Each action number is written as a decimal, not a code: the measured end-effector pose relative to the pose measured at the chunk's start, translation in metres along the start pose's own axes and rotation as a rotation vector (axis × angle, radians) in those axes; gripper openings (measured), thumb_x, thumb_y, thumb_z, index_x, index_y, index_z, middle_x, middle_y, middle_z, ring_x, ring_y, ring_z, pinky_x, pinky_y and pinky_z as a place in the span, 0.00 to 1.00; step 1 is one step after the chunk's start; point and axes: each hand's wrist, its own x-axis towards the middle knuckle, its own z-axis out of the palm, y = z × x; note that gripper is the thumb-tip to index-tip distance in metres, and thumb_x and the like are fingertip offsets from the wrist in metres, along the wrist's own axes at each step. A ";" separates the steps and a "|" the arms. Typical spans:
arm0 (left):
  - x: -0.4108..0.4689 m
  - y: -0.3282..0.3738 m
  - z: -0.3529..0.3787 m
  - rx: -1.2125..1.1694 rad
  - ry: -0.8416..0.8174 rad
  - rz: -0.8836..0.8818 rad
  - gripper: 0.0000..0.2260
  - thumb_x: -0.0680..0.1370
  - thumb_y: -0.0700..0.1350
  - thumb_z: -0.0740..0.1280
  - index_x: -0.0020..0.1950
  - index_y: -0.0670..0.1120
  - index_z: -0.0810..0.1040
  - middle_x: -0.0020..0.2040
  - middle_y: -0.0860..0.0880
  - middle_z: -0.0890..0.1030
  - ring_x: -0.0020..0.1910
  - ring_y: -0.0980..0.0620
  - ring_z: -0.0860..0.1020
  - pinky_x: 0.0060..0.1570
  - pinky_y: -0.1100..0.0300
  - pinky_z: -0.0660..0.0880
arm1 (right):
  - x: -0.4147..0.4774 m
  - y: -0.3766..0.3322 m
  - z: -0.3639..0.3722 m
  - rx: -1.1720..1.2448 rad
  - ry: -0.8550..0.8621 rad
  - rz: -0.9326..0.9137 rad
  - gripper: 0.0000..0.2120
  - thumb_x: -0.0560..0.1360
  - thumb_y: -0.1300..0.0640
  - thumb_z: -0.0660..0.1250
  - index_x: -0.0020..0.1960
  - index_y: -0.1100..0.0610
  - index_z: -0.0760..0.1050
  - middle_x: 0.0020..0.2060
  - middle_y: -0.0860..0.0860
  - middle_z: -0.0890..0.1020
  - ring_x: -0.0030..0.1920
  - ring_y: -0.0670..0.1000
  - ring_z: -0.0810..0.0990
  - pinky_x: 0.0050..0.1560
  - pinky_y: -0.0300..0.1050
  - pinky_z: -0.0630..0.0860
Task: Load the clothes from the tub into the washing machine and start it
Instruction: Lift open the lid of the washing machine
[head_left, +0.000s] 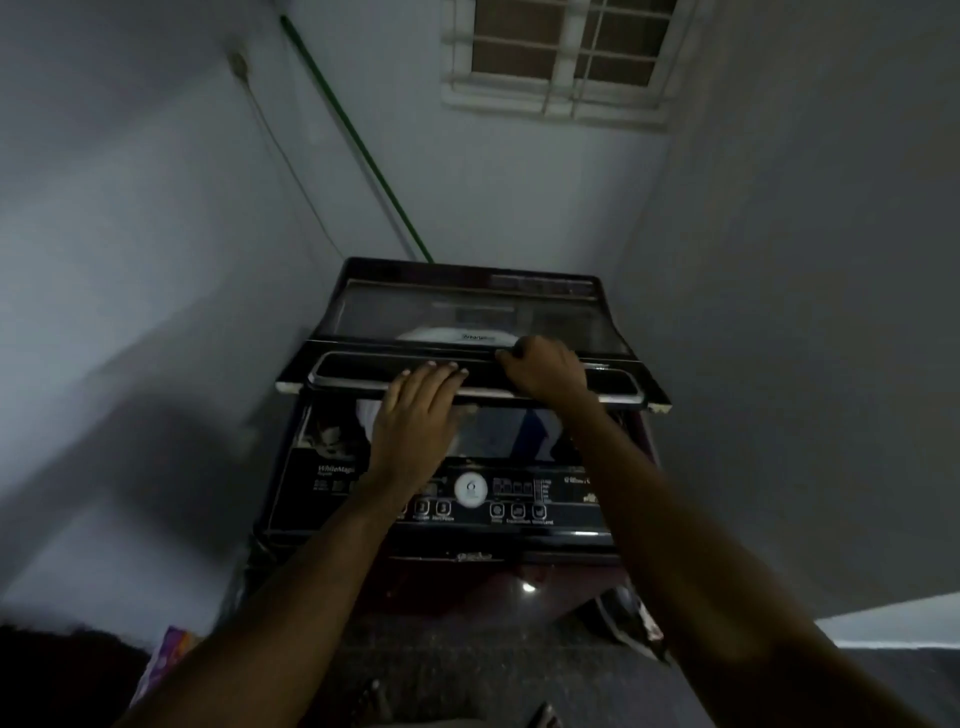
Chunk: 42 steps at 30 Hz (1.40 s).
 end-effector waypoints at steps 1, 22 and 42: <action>0.019 -0.004 -0.006 0.018 0.072 0.016 0.18 0.80 0.55 0.60 0.62 0.46 0.78 0.59 0.48 0.81 0.59 0.46 0.78 0.58 0.52 0.68 | 0.004 -0.006 -0.020 0.029 -0.060 -0.012 0.19 0.78 0.43 0.58 0.49 0.58 0.77 0.46 0.57 0.82 0.47 0.56 0.80 0.53 0.53 0.77; 0.205 -0.078 0.002 0.017 0.430 0.256 0.20 0.81 0.53 0.62 0.71 0.47 0.71 0.66 0.47 0.69 0.67 0.45 0.69 0.67 0.48 0.62 | 0.083 -0.027 -0.033 -0.049 1.014 -0.391 0.25 0.77 0.62 0.63 0.73 0.57 0.63 0.75 0.57 0.61 0.77 0.57 0.53 0.72 0.60 0.60; 0.393 -0.120 0.084 0.012 -0.159 -0.125 0.34 0.74 0.37 0.70 0.77 0.43 0.59 0.73 0.42 0.65 0.75 0.42 0.59 0.72 0.44 0.61 | 0.295 -0.037 -0.135 -0.073 0.588 -0.284 0.36 0.76 0.70 0.60 0.78 0.51 0.52 0.77 0.51 0.57 0.77 0.52 0.49 0.72 0.55 0.63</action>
